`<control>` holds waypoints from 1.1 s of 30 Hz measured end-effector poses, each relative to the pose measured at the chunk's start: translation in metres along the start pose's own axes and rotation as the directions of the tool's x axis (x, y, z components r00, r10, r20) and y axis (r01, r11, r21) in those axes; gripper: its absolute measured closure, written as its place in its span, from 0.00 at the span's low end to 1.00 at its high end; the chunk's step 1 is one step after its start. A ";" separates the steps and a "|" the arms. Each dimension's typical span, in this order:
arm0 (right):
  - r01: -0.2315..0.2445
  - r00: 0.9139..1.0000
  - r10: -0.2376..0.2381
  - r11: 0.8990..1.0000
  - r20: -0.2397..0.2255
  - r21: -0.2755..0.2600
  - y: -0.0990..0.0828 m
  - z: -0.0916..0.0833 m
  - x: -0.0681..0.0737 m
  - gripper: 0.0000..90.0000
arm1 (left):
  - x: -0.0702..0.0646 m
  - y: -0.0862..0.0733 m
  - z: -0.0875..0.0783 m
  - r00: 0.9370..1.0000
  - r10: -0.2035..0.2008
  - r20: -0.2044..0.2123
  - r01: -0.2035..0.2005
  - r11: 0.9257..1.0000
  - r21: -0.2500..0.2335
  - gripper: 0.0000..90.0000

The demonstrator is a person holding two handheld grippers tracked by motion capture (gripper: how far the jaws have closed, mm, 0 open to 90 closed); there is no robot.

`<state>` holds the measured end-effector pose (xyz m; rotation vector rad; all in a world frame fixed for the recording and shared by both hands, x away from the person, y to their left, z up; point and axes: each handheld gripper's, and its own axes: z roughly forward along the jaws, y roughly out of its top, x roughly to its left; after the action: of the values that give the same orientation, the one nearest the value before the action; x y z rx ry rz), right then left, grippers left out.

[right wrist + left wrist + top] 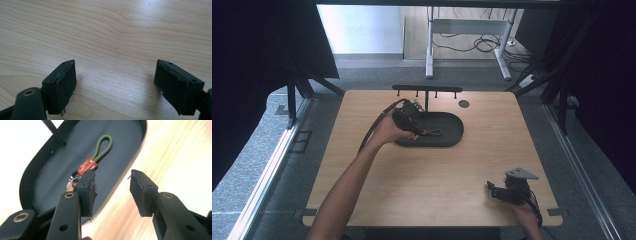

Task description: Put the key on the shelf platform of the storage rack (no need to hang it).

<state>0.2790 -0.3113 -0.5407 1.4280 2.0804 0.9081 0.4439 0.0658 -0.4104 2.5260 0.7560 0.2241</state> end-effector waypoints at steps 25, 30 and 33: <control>0.000 1.000 0.000 1.000 0.003 0.003 0.000 0.000 0.000 0.20 | -0.047 -0.099 -0.001 1.000 -0.007 0.018 0.008 0.999 -0.051 0.60; 0.000 1.000 0.000 1.000 0.003 0.003 0.000 0.000 0.000 0.20 | -0.058 -0.118 0.004 1.000 -0.014 0.022 0.016 0.998 -0.062 0.59; 0.000 1.000 0.000 1.000 0.003 0.003 0.000 0.000 0.000 0.20 | -0.063 -0.126 0.005 0.999 -0.024 0.024 0.026 0.997 -0.072 0.59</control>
<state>0.2791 -0.3111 -0.5406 1.4302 2.0803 0.9029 0.3338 0.1203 -0.4788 2.4457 0.7563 0.2090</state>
